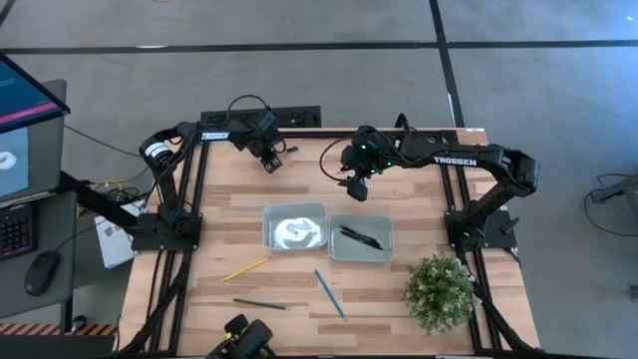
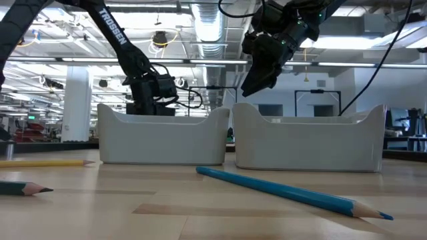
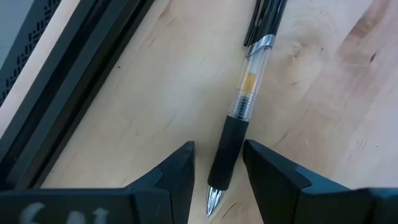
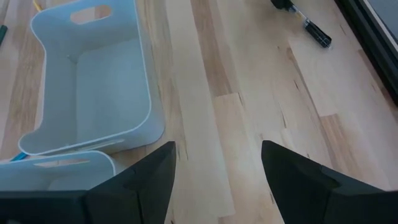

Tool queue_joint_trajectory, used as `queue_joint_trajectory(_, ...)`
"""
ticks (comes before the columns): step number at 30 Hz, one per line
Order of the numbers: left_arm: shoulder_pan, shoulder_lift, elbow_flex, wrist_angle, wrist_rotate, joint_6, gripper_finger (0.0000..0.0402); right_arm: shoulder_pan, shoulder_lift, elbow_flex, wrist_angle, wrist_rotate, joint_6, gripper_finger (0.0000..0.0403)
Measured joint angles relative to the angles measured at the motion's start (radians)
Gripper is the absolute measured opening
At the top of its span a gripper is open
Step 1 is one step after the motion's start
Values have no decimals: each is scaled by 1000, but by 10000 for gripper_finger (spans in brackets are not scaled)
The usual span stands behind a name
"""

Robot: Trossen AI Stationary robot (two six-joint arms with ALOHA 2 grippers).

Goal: Sort pens & pencils
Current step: Put the black pen into the right gray bin

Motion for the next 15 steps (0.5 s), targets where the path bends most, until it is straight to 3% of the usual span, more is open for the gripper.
queue_joint_trajectory(15, -10, 0, 0, -7, -4, -7, 120, 0, 0, 0, 0, 0, 0, 260)
